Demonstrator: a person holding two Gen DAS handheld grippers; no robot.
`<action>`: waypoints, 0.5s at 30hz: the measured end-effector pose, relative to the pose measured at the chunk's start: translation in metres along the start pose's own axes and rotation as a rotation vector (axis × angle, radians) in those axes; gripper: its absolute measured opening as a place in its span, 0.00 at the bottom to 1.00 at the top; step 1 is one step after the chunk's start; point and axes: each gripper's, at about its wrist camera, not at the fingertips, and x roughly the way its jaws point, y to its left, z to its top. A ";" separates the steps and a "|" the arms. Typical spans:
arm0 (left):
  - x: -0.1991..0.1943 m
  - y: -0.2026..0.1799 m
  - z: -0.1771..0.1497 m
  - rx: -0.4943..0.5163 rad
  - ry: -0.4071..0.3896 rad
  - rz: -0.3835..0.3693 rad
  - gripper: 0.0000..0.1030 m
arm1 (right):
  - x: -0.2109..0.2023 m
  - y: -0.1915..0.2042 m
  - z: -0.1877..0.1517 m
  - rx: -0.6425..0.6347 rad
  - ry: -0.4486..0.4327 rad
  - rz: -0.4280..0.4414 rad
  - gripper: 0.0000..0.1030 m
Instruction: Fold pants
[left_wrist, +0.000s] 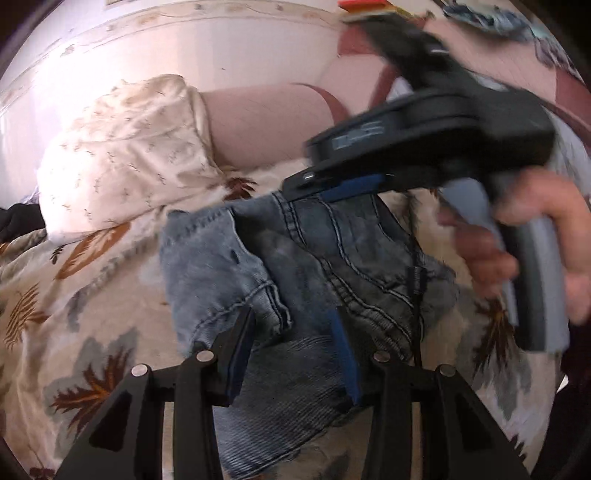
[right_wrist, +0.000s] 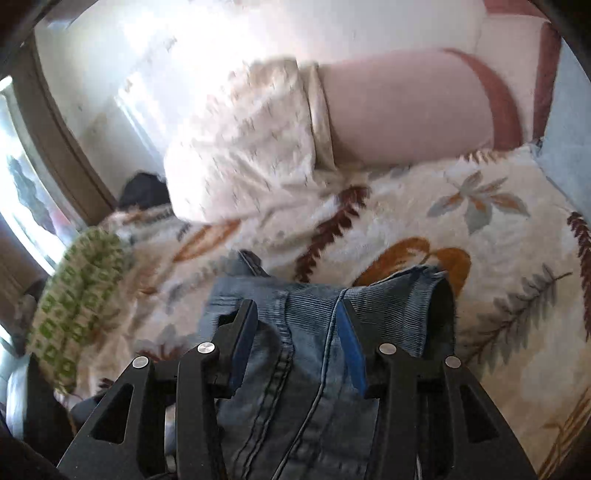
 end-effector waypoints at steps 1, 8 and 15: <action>0.002 0.000 -0.001 0.004 -0.003 -0.003 0.44 | 0.010 -0.002 0.001 -0.003 0.022 -0.019 0.42; 0.008 0.005 -0.001 -0.024 0.004 -0.037 0.44 | 0.045 -0.051 -0.002 0.125 0.138 0.020 0.49; 0.009 0.003 0.000 -0.023 0.006 -0.024 0.44 | 0.051 -0.061 0.000 0.144 0.154 0.077 0.49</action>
